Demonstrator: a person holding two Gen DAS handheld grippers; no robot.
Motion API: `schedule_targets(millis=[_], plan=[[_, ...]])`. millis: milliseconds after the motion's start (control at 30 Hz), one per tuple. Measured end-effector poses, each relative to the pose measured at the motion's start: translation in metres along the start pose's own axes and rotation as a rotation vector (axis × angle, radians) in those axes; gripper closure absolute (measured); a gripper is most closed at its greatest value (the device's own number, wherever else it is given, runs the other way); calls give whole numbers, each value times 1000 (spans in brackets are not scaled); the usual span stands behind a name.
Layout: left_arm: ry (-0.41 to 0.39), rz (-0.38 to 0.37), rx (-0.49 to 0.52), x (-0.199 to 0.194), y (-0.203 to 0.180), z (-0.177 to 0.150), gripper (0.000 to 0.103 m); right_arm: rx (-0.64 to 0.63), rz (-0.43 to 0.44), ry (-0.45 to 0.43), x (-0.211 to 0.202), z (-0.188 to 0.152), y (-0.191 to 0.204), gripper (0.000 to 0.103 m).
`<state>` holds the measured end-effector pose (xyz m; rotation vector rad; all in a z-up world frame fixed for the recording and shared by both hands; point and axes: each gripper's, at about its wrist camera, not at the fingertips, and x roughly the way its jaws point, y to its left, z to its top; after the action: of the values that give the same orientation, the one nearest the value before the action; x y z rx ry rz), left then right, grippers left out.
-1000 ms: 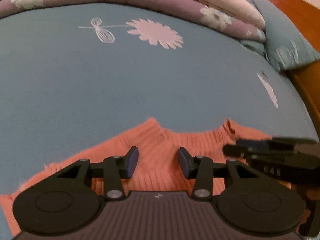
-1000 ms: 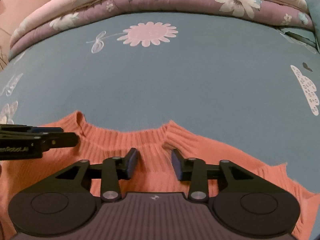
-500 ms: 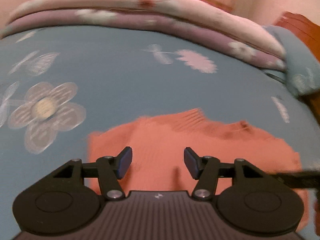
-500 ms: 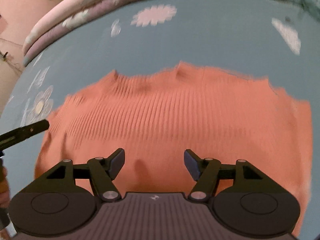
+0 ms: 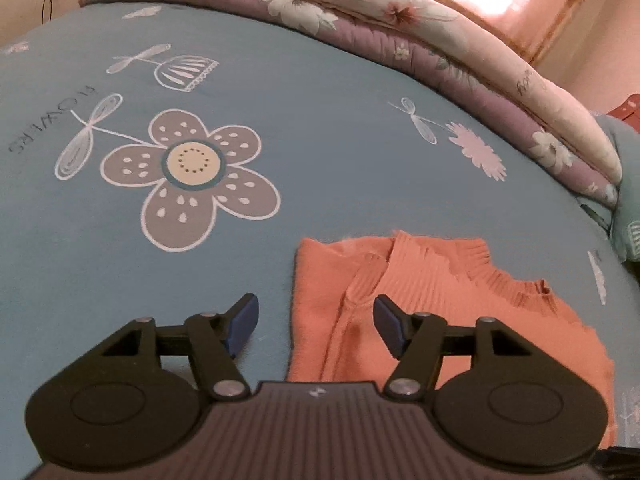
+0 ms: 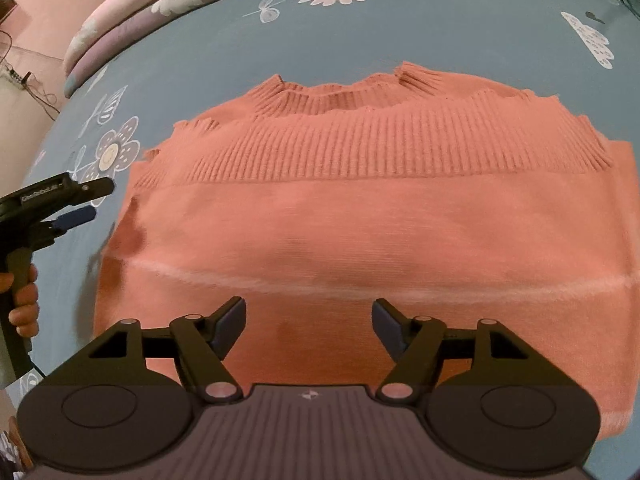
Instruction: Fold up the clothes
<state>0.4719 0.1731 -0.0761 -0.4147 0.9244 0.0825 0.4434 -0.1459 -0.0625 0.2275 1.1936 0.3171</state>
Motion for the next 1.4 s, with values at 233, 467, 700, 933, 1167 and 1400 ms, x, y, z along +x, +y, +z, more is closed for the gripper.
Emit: schedule_targets(millis=[233,467,700,933,1167,1400], plan=[[149,-131,-119,21,26,-18,29,-17,6,2,1,1,1,24],[206,-268,-137,35,37,-8,25,-11,8,18,4,-4,-2,24],[286,-408,-118,76,34,27,16,-30,-1,3,2,-2,0,23],[414,-592,-221,72,56,3,14,-25,0,-4,-2,-1,-5,23],[391,-638,-288,73,62,-9,14,-21,-6,-4,-4,-1,-10,23],[370,-668,-237,106,43,26,14,-30,-7,-10,-6,-1,-11,23]])
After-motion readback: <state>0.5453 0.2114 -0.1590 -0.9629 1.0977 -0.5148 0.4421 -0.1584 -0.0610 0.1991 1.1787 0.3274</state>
